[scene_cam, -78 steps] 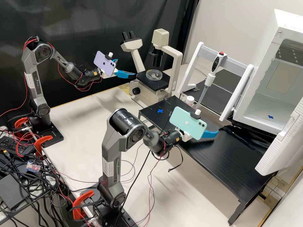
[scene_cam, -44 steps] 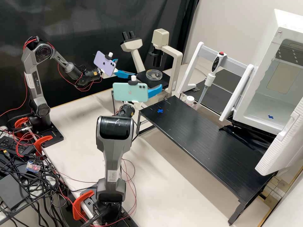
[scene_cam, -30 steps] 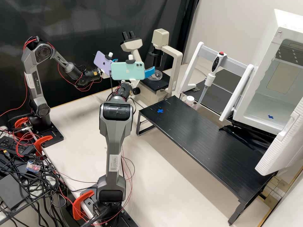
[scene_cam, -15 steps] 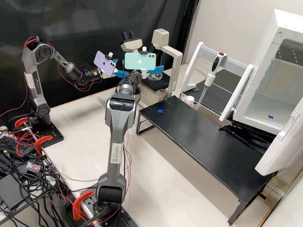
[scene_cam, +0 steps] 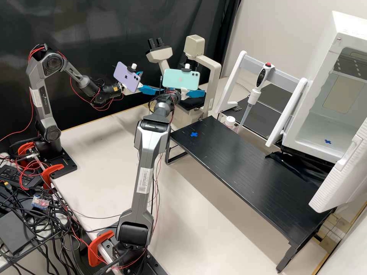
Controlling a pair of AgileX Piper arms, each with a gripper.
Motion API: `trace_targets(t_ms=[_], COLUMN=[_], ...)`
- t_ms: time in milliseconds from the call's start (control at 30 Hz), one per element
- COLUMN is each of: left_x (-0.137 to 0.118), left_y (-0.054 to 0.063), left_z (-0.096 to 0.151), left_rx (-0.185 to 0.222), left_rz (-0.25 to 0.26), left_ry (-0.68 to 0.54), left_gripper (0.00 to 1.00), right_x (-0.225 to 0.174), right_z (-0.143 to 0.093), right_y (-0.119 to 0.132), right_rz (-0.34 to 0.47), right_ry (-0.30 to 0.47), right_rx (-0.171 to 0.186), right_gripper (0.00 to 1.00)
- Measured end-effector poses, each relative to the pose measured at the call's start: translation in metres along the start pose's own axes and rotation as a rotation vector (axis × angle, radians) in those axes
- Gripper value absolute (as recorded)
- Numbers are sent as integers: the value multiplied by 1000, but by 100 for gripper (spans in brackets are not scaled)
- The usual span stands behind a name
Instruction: Move the petri dish to the bench
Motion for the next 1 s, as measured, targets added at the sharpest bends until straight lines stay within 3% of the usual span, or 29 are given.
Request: trace_targets(t_ms=[167,200,300,400,667,1000], left_x=[0,0,0,0,0,0], left_y=[0,0,0,0,0,0], left_z=[0,0,0,0,0,0], left_rx=[0,0,0,0,0,0], left_rz=[0,0,0,0,0,0], left_ry=[0,0,0,0,0,0], left_gripper=[100,100,100,100,100,100], right_x=[4,4,4,3,0,1], right_z=[5,5,6,11,17,21], right_y=[-7,-7,-9,-17,-37,-42], right_rz=[-13,-13,-16,-22,-28,-9], right_ry=[-14,-13,-14,-17,-33,-46], right_rx=[16,26,46,26,19,10], right_gripper=[100,0,0,0,0,0])
